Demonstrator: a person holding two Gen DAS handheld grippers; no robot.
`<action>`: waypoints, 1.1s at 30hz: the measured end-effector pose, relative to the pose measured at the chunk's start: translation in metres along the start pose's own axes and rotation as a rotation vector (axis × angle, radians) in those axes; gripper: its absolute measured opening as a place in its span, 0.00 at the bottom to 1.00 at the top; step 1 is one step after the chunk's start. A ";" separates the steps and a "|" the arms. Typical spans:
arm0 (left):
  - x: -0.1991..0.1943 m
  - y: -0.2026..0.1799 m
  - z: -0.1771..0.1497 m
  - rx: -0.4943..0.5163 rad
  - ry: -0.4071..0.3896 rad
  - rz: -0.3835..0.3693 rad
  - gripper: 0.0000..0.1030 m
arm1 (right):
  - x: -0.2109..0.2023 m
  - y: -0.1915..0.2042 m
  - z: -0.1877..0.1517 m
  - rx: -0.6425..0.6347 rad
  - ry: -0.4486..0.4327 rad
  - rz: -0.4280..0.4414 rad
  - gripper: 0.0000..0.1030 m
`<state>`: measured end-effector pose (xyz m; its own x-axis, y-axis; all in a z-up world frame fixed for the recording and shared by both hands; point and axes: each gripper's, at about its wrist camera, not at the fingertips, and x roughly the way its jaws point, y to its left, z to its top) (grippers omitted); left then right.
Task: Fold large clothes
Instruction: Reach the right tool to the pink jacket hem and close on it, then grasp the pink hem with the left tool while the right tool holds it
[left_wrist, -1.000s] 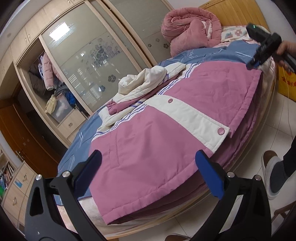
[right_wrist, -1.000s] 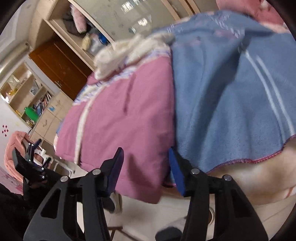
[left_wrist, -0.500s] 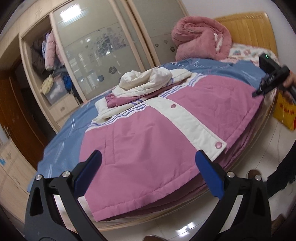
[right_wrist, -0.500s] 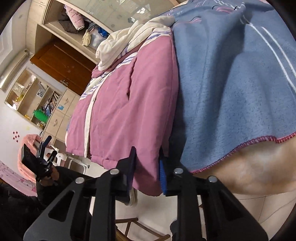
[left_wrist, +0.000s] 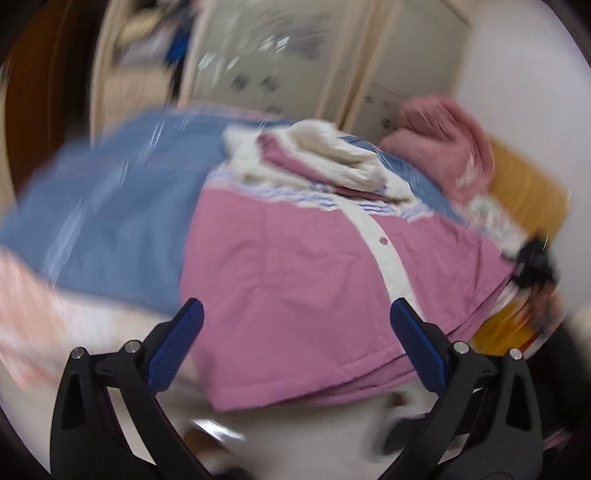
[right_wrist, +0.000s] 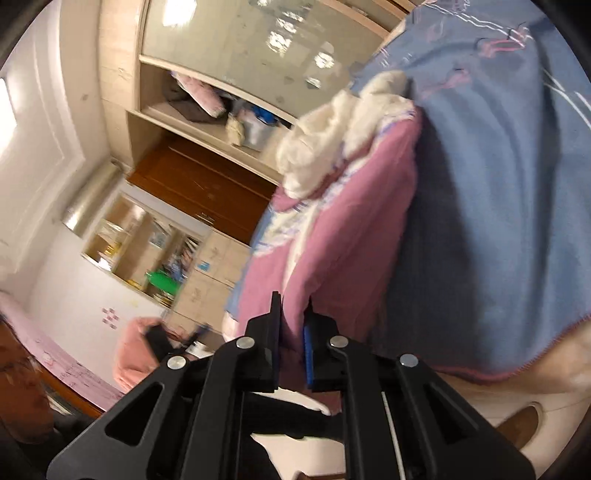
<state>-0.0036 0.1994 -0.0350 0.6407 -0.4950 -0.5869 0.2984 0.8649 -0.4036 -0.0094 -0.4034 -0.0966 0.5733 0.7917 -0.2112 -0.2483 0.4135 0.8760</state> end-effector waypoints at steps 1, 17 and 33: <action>0.003 0.018 0.001 -0.075 0.041 -0.025 0.98 | 0.000 0.001 0.002 0.001 -0.010 0.004 0.09; 0.097 0.091 -0.031 -0.394 0.369 -0.213 0.52 | 0.011 0.007 0.010 0.014 -0.024 0.001 0.09; 0.054 0.081 -0.020 -0.427 0.220 -0.459 0.07 | 0.007 0.005 0.005 0.027 -0.015 -0.015 0.09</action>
<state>0.0410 0.2406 -0.1133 0.3421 -0.8500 -0.4005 0.1714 0.4755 -0.8628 -0.0022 -0.3980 -0.0919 0.5881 0.7789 -0.2179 -0.2189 0.4126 0.8842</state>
